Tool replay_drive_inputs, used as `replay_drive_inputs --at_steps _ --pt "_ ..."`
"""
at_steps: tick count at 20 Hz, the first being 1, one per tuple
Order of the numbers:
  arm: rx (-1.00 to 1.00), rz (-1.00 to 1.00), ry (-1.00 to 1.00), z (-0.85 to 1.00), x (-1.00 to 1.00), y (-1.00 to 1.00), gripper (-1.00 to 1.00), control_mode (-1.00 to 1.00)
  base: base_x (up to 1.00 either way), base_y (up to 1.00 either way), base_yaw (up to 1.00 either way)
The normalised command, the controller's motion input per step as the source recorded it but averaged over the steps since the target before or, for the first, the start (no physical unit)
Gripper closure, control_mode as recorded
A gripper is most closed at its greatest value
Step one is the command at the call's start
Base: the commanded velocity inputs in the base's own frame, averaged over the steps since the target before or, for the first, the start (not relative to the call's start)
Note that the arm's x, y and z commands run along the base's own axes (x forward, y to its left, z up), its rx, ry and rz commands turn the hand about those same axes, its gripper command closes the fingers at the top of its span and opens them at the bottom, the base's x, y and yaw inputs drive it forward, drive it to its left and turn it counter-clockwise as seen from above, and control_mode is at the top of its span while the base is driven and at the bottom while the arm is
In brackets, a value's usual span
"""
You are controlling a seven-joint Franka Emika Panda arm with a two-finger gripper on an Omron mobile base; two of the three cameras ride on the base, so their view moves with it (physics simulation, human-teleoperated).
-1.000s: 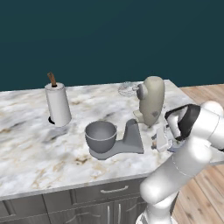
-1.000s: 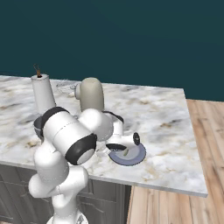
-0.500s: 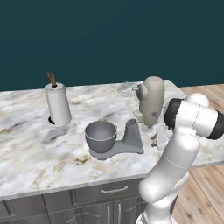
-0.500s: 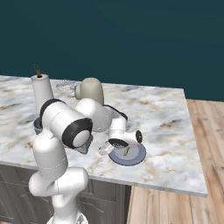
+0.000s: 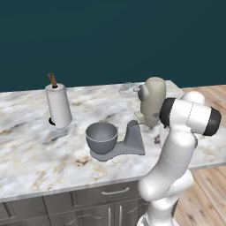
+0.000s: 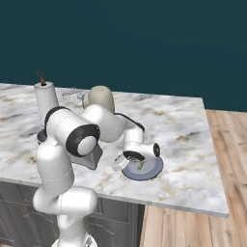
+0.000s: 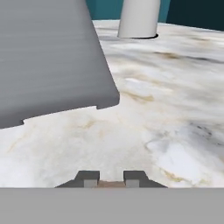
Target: Add butter and sugar cubes to the stand mixer bowl and then turn on the stand mixer to begin making frosting.
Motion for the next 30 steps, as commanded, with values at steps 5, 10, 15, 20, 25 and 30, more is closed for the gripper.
replay_drive_inputs --at_steps 5,10,15,20,25,30 --pt "0.00 0.00 -0.12 0.50 -0.27 0.00 1.00 -1.00 0.00 0.00 0.00" --pt "0.00 0.00 -0.10 0.66 -0.44 0.00 1.00 -1.00 0.00 0.00 0.00" --pt "0.00 0.00 -0.02 0.64 -0.72 0.00 1.00 -1.00 0.00 0.00 0.00" --pt "-0.06 0.00 0.00 0.75 -0.99 0.00 1.00 -1.00 0.00 0.00 0.00" --pt "-0.10 0.00 0.00 0.79 -0.96 0.05 1.00 -1.00 0.00 0.00 0.00" --pt "-0.16 0.00 0.02 0.85 -0.68 0.50 1.00 -1.00 0.00 0.00 0.00"
